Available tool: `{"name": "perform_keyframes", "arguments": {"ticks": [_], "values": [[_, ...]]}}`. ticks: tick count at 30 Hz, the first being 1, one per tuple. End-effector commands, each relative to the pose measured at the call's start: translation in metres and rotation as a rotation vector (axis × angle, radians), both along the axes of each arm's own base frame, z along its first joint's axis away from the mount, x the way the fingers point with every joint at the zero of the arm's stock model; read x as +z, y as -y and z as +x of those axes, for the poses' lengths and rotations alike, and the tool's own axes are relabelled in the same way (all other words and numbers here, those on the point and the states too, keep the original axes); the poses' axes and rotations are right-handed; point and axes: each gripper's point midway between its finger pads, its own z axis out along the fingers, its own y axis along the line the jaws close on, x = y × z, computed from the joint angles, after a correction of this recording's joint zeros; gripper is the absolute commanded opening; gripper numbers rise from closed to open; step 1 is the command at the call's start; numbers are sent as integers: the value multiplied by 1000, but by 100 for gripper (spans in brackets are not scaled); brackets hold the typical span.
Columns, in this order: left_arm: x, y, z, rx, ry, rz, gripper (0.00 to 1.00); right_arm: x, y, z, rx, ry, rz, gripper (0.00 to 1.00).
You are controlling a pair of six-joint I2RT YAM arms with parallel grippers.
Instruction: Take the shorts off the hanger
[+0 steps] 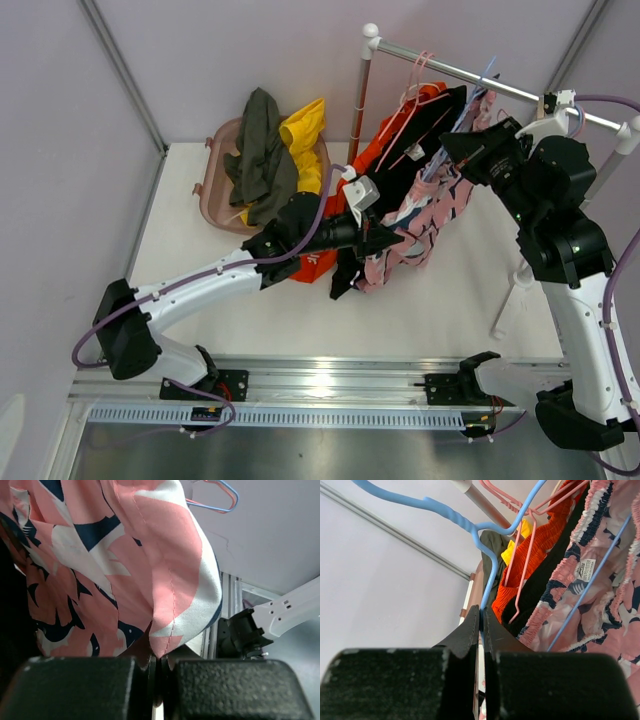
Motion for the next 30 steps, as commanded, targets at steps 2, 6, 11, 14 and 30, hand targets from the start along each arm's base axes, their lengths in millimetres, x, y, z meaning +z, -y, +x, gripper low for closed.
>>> {"name": "perform_keyframes", "arguments": {"ticks": [2,6,11,14,30], "values": [[41,-11,-9,16,82,-102,0,39,10,-13,-13,112,42,0],[42,-32,-27,60,82,-86,0,36,19,-5,-45,104,27,0],[47,-59,-81,29,112,-93,0,33,36,9,-84,94,16,0],[31,-64,-95,24,96,-58,0,29,46,20,-106,80,17,0],[-6,-15,-191,-263,103,4,0,21,58,49,-122,29,24,0]]}}
